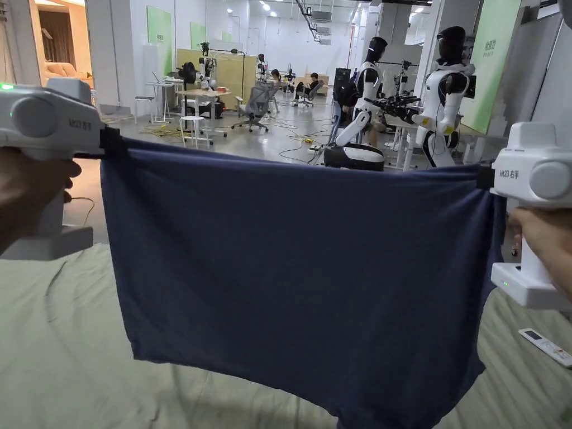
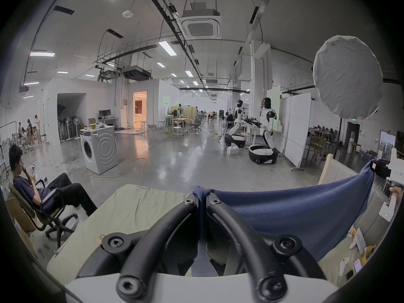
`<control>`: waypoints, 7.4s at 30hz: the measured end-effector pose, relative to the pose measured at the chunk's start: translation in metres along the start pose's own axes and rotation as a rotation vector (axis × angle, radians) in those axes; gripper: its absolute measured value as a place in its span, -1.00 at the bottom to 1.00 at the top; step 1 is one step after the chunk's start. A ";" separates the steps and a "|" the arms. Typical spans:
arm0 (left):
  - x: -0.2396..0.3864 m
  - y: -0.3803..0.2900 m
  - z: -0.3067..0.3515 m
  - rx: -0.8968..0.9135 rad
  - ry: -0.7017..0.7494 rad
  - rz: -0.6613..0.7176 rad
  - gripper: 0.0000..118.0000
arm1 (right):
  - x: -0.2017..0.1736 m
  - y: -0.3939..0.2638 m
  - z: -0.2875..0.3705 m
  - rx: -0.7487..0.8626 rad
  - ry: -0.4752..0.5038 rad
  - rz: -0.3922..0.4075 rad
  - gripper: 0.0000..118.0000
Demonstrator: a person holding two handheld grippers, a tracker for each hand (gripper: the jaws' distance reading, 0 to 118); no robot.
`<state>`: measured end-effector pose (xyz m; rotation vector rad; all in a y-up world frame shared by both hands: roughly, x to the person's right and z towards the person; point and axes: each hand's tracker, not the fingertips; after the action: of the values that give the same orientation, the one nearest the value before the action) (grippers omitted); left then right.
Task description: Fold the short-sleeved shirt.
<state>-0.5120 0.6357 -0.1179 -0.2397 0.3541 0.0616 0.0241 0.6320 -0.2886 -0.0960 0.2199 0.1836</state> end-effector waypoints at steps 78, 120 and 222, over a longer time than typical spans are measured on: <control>-0.026 -0.483 0.236 -0.741 -0.039 -0.076 -0.90 | -0.053 -0.466 0.331 -0.846 0.150 0.195 -0.95; 0.081 -0.367 0.242 0.166 0.047 -0.041 -0.94 | -0.130 -0.324 0.300 0.094 -0.003 -0.109 -0.99; -0.020 -0.406 0.133 -0.578 -0.026 0.109 -0.86 | -0.042 -0.384 0.212 -0.738 0.130 -0.163 -0.78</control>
<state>-0.4446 0.2738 0.0998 -0.7902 0.3174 0.2756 0.1016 0.2736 -0.0444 -0.8585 0.2643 0.0880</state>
